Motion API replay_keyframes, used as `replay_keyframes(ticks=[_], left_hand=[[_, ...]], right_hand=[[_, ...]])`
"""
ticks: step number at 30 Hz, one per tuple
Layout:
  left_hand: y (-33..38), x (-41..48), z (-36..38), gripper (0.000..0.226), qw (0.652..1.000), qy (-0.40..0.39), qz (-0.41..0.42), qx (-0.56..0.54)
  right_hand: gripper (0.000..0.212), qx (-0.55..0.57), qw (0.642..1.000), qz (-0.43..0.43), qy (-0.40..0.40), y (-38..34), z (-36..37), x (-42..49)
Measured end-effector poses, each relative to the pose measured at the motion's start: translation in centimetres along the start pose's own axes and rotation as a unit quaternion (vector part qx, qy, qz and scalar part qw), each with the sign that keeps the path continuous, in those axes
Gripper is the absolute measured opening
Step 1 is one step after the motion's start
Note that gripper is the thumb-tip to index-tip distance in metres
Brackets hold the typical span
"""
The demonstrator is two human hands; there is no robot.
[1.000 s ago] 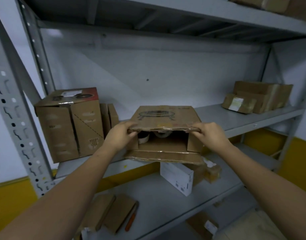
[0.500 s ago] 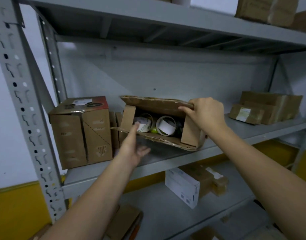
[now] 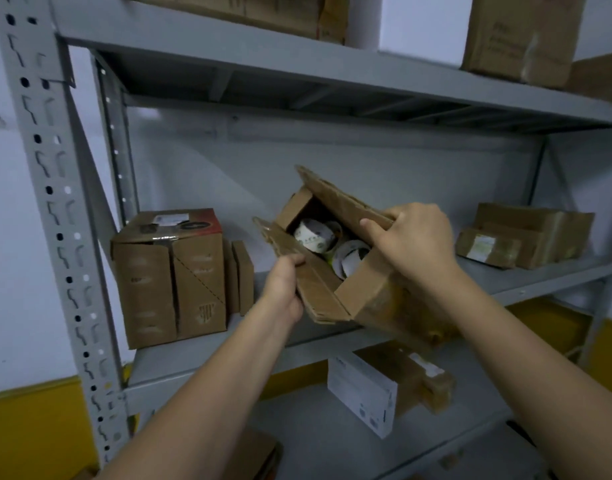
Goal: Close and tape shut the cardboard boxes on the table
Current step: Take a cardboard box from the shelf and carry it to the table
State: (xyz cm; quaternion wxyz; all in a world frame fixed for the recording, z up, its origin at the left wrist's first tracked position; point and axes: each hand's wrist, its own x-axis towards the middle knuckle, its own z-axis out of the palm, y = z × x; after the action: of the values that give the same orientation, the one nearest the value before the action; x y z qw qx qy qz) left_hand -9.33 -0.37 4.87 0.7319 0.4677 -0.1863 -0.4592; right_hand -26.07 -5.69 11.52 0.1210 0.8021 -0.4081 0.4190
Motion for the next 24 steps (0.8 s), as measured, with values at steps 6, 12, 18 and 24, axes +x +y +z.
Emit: replay_keyframes(ticks=[6, 12, 18, 24], left_hand=[[1.9, -0.7, 1.4, 0.025, 0.995, -0.089, -0.023, 0.05], [0.3, -0.9, 2.1, 0.027, 0.981, -0.148, -0.06, 0.106], [-3.8, -3.3, 6.1, 0.026, 0.954, -0.241, -0.036, 0.173], [-8.5, -3.6, 7.2, 0.022, 0.929, -0.286, -0.045, 0.23]], right_hand=[[0.047, -0.031, 0.999, 0.001, -0.027, 0.2, -3.5, -0.2], [0.04, 0.244, 0.902, 0.171, -0.311, 2.5, -7.7, -2.0], [0.094, 0.313, 0.881, 0.31, -0.17, 6.2, -3.9, -7.2], [0.06, 0.459, 0.789, 0.406, -0.035, 7.9, -2.8, -13.5]])
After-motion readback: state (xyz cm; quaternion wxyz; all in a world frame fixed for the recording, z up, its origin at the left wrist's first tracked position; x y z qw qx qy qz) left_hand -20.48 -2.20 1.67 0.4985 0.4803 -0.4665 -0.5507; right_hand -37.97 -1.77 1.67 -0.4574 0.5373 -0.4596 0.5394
